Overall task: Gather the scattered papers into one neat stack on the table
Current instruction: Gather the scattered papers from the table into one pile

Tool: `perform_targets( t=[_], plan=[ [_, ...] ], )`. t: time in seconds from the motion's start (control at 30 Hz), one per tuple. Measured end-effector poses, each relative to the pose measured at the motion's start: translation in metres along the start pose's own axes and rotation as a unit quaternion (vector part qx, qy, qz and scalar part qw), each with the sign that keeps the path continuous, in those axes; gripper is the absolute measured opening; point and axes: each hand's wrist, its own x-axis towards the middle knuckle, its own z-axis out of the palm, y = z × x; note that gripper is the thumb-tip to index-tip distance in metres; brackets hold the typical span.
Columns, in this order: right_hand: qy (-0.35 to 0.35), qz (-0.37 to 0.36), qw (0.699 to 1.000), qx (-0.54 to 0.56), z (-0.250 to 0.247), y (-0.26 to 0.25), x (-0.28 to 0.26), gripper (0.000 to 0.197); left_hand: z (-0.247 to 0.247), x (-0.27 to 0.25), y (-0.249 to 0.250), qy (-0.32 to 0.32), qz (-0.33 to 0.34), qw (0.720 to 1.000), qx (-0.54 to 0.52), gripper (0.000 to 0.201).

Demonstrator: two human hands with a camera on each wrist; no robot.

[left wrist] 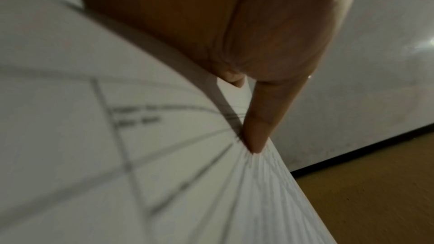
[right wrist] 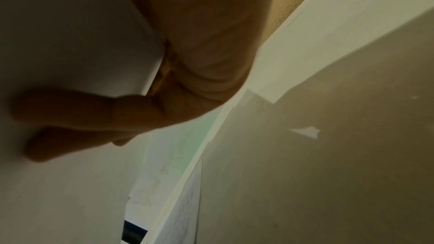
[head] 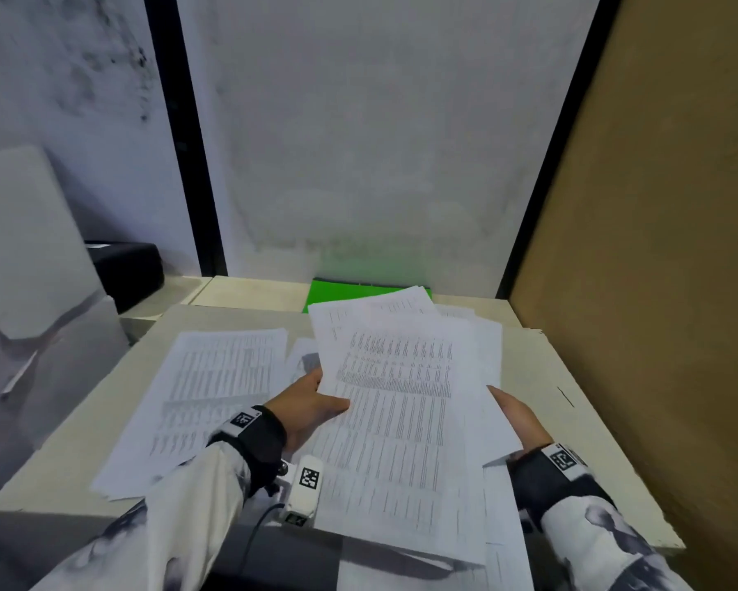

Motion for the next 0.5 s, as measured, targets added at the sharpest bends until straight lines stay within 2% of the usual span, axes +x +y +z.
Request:
perform_targets(
  t=[0.13,0.3,0.37,0.4,0.5],
  plan=[
    [-0.032,0.004,0.999,-0.027,0.000,-0.005,-0.005,0.031,0.004,0.007,-0.007,0.007,-0.002,1.000,0.000,0.055],
    [-0.085,-0.018,0.995,0.053,-0.004,0.006,0.002,0.058,0.014,0.005,0.004,0.059,0.006,0.998,-0.020,0.047],
    [-0.099,-0.025,0.994,0.024,0.002,0.002,0.001,0.069,0.022,0.004,0.011,0.050,0.018,0.999,-0.001,0.051],
    [-0.113,-0.039,0.993,0.000,0.005,0.000,0.003,0.069,0.024,0.006,0.012,0.033,0.028,0.999,0.001,0.056],
    [-0.161,-0.060,0.984,-0.046,0.011,-0.009,0.003,0.048,0.030,0.007,0.016,0.006,0.041,0.999,0.009,0.073]
  ],
)
